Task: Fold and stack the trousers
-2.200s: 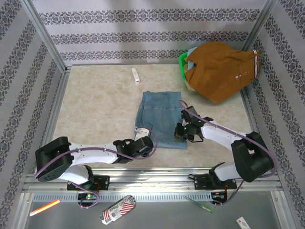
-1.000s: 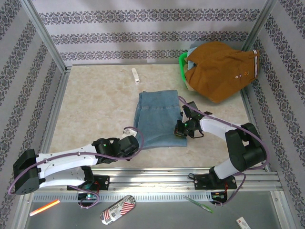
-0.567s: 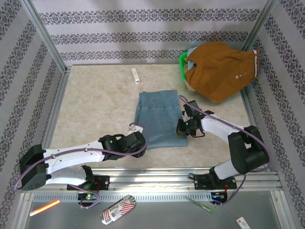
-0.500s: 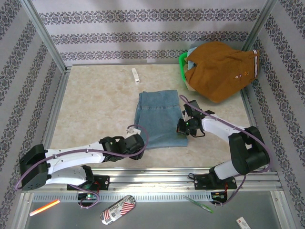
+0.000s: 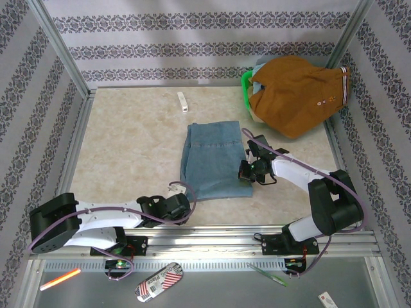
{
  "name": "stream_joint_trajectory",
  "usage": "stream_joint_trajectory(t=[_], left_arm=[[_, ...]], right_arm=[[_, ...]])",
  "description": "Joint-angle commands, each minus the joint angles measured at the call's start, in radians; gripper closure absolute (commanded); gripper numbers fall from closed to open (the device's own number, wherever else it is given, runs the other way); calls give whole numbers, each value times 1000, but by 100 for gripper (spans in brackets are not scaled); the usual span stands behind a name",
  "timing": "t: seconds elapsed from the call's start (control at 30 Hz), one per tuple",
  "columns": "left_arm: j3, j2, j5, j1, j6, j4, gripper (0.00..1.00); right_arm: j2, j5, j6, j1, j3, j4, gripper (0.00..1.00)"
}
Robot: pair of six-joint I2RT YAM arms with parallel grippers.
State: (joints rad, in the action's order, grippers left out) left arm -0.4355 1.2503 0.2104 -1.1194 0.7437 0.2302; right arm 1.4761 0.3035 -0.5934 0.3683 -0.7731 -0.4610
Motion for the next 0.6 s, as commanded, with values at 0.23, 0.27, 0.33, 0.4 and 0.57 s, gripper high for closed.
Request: stream_joint_trajectory(t=[0.23, 0.27, 0.33, 0.4, 0.57], left_arm=[[89, 63, 39, 20, -166, -525, 61], [92, 64, 27, 21, -184, -550, 62], [85, 76, -10, 24, -222, -589, 65], [80, 94, -41, 23, -253, -617, 76], [57, 104, -15, 25, -287, -535, 100]], right_arm=[[0, -2, 10, -6, 15, 4, 100], [1, 0, 10, -5, 19, 5, 100], [-5, -2, 9, -6, 24, 10, 100], [-11, -3, 9, -6, 28, 10, 100], [-27, -10, 16, -7, 36, 2, 100]])
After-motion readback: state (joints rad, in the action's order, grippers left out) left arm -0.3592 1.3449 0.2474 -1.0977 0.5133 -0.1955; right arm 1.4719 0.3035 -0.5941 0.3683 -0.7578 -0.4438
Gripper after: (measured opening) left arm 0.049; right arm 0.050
